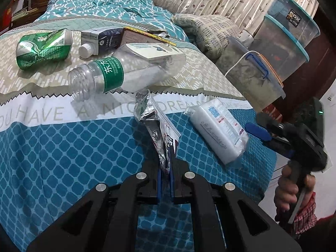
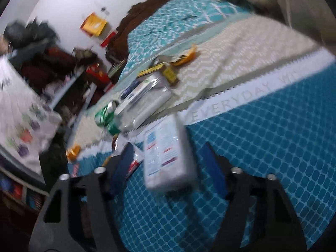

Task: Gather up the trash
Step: 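Carry foil wrapper and wet-wipe pack to the beige bin and release them, then grasp the printed snack wrapper with the right gripper while the left gripper grasps the round cracker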

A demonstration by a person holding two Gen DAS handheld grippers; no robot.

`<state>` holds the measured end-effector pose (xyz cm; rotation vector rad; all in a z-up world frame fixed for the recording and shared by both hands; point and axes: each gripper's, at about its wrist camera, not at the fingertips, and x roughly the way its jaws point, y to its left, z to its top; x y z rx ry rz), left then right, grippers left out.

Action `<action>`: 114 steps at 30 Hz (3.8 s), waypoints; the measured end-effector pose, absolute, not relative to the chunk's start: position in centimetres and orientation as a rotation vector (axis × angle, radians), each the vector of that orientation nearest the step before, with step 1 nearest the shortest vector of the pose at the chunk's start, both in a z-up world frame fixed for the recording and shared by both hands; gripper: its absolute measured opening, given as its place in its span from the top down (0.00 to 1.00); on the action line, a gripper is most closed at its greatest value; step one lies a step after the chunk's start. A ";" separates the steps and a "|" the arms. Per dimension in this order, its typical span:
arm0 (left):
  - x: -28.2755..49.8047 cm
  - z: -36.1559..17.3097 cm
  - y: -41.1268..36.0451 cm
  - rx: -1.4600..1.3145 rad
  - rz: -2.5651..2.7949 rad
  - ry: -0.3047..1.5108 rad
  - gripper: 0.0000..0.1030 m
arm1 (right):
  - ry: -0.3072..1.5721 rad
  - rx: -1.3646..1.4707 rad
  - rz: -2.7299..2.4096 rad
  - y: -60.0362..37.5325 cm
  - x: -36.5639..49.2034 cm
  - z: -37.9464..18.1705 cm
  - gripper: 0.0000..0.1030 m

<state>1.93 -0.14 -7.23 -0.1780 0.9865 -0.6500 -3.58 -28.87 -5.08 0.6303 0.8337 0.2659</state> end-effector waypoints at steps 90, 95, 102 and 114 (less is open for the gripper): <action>7.5 -1.6 -38.8 0.303 -1.031 0.847 0.47 | 0.590 0.678 -0.208 -57.9 -2.9 -2.1 0.36; 7.2 -2.4 -29.2 0.272 -0.923 0.850 0.47 | 0.708 0.674 0.030 -50.4 2.8 -2.8 0.40; 7.6 -3.5 -14.6 0.176 -0.735 0.894 0.47 | 0.879 0.771 0.325 -40.2 11.8 -4.5 0.41; 6.4 -1.6 -0.5 -0.010 -0.574 0.831 0.47 | 1.175 1.054 0.449 -28.9 28.6 -11.1 0.34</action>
